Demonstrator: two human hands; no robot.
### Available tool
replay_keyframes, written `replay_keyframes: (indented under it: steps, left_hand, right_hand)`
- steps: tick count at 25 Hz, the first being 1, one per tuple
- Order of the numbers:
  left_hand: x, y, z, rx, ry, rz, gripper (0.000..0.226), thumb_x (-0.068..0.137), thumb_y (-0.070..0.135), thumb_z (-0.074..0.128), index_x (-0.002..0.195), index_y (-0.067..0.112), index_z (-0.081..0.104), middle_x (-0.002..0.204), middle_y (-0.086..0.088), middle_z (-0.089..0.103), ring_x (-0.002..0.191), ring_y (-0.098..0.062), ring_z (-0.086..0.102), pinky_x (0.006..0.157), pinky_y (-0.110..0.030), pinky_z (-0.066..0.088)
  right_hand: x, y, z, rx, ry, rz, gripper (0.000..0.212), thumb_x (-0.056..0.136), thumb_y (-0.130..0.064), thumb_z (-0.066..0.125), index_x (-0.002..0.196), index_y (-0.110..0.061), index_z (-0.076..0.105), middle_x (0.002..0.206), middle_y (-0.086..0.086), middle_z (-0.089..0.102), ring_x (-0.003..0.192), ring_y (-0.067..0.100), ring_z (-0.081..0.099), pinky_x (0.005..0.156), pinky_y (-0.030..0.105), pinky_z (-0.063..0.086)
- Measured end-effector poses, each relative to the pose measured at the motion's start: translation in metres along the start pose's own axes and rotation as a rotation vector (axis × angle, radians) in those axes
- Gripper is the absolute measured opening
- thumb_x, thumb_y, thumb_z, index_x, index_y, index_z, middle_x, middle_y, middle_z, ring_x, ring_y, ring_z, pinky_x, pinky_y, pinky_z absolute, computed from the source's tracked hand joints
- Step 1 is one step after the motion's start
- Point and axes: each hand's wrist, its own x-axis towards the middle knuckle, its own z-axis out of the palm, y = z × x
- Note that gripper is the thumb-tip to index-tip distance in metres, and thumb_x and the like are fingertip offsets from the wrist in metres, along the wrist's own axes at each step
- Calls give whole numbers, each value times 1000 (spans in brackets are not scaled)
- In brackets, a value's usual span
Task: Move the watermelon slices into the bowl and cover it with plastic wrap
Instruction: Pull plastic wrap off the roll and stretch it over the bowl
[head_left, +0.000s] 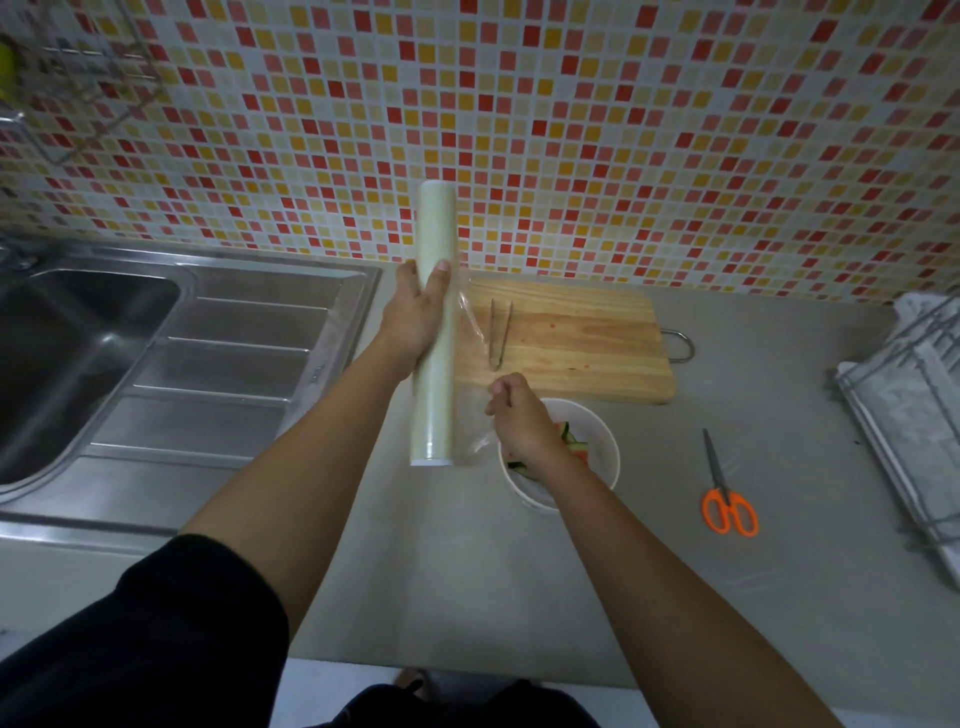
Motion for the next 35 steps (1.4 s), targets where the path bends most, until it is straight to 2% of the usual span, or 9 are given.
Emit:
replay_keyframes:
  steps: [3,9,11,14,17,21,28,31,35]
  left_hand:
    - [4,6,-10,209,-61,40,68,86,67,41,139,24,35,116,-2,57,94,-23,61,83,-37,50]
    - [-4,16,-6,411,-161,62,67,86,67,43,139,27,40,120,0,52,97,-15,48,80,-26,38]
    - [-10,17,0,377,-121,31,65,85,67,46,130,19,43,106,4,52,85,-12,52,64,-22,38]
    - [-12,16,4,291,-62,-13,52,85,64,50,98,14,40,83,5,50,70,-8,49,55,-24,35]
    - [-15,13,5,232,-89,-29,47,87,61,48,91,16,38,80,5,49,69,-10,49,56,-26,36]
    - [-21,10,5,181,-112,-66,48,92,60,38,100,14,47,94,-2,56,79,-14,54,63,-28,43]
    - [-37,19,41,383,-146,-53,70,96,55,15,133,4,48,133,-20,52,109,-31,52,84,-32,35]
    - [-51,19,69,263,-261,-136,94,80,77,35,141,6,33,134,-13,49,105,-26,56,82,-32,46]
    - [-68,8,100,105,-352,-216,90,65,61,74,130,15,33,127,-10,54,99,-23,63,88,-45,54]
  right_hand:
    - [2,-13,1,359,-30,293,27,96,-16,31,112,-12,53,80,0,54,68,11,50,59,22,41]
    - [8,-40,9,317,110,142,73,86,-71,18,114,-20,62,109,1,65,106,26,57,84,42,53]
    - [9,-44,14,275,174,34,64,89,-66,23,123,-24,58,118,0,66,113,27,58,97,46,47]
    - [13,-44,17,257,308,-82,39,94,-49,39,84,-19,61,71,-7,61,78,19,60,77,34,46]
    - [18,-41,15,219,356,-84,28,97,-35,40,80,-16,53,68,-4,55,74,21,55,71,30,41]
    - [27,-35,12,306,277,145,38,99,-31,28,108,-4,53,95,10,54,87,26,50,81,37,42]
    - [11,-24,-13,489,318,31,43,96,-47,33,96,-23,70,69,-14,54,64,5,46,60,24,36]
    - [4,-5,-37,431,479,18,31,98,-29,37,98,-22,67,102,-7,63,93,8,52,82,24,38]
    - [-4,28,-74,240,586,89,34,99,-23,32,107,-17,64,118,4,64,106,20,56,84,28,43]
